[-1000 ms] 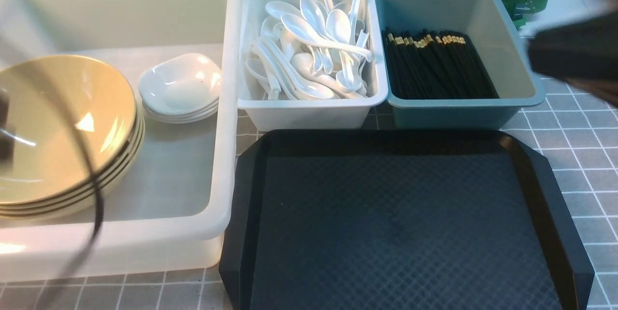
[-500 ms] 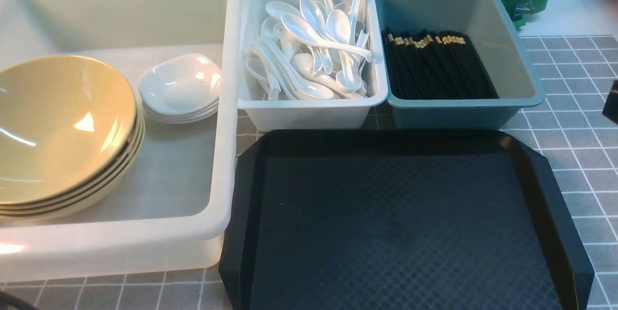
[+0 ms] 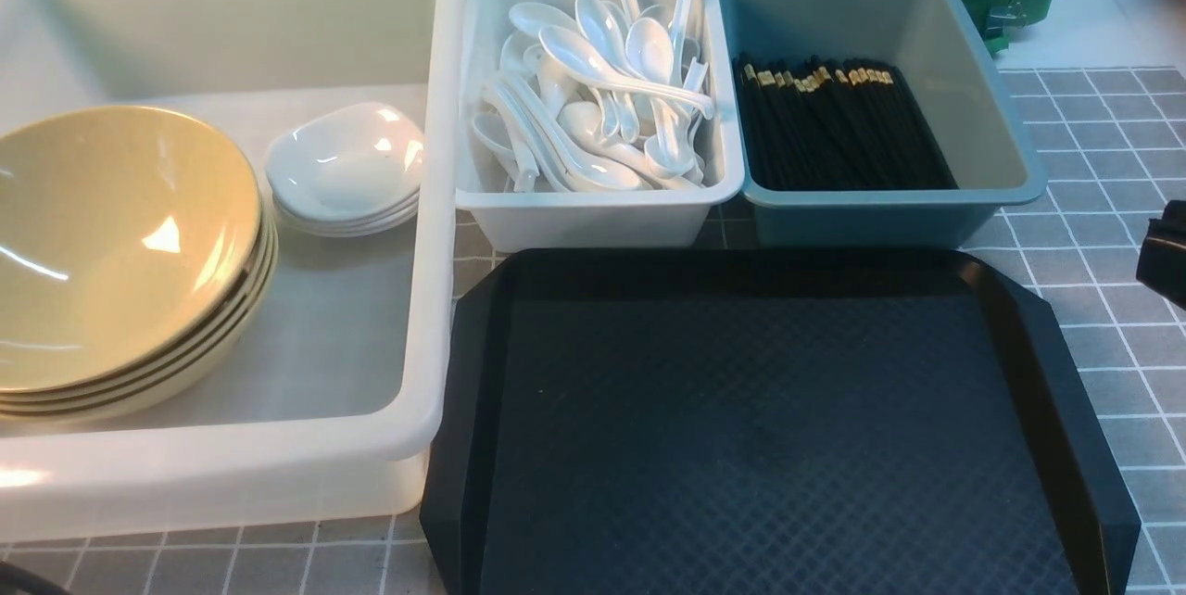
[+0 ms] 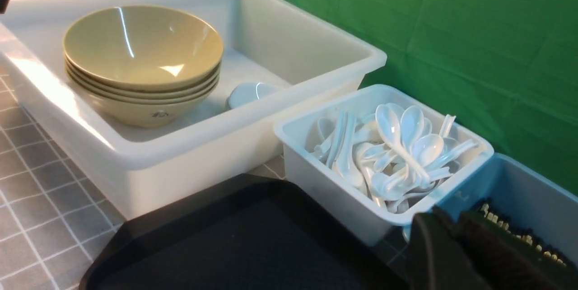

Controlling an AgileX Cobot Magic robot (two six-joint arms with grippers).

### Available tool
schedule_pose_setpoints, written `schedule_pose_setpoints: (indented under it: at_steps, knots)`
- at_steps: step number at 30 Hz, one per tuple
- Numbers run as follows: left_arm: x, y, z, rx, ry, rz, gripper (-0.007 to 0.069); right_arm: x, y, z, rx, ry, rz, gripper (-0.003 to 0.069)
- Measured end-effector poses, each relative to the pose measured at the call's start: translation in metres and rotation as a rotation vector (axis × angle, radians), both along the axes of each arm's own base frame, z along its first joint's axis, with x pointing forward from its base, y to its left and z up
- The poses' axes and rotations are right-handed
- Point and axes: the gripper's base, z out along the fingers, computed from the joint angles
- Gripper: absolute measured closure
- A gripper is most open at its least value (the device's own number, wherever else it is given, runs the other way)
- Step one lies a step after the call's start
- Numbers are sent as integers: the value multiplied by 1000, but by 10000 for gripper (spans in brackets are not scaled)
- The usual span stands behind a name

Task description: On grey table put chopsticks spoon bowls plates into blue grey white boxes.

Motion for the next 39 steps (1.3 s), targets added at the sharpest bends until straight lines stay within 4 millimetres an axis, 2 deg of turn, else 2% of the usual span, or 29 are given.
schedule_pose_setpoints:
  at_steps: [8, 12, 14, 16, 17, 21, 25, 29, 34, 39]
  knots:
    - [0, 0, 0, 0, 1, 0, 636, -1, -4, -7, -8, -46, -19, 568]
    - [0, 0, 0, 0, 1, 0, 636, -6, -22, -37, 116, -157, -162, 626]
    - [0, 0, 0, 0, 1, 0, 636, -8, -34, -57, 208, -182, -270, 627]
    - [0, 0, 0, 0, 1, 0, 636, -9, -44, -85, 289, -167, -387, 627]
    - [0, 0, 0, 0, 1, 0, 636, -10, -46, -90, 298, -163, -411, 627]
    - [0, 0, 0, 0, 1, 0, 636, -19, -62, -137, 316, -90, -616, 627]
    - [0, 0, 0, 0, 1, 0, 636, -27, -69, -169, 306, -44, -732, 627]
    - [0, 0, 0, 0, 1, 0, 636, -29, -71, -177, 299, -7, -767, 627]
    - [0, 0, 0, 0, 1, 0, 636, -31, -72, -191, 251, 136, -798, 628]
    - [0, 0, 0, 0, 1, 0, 636, -32, -72, -192, 248, 151, -803, 628]
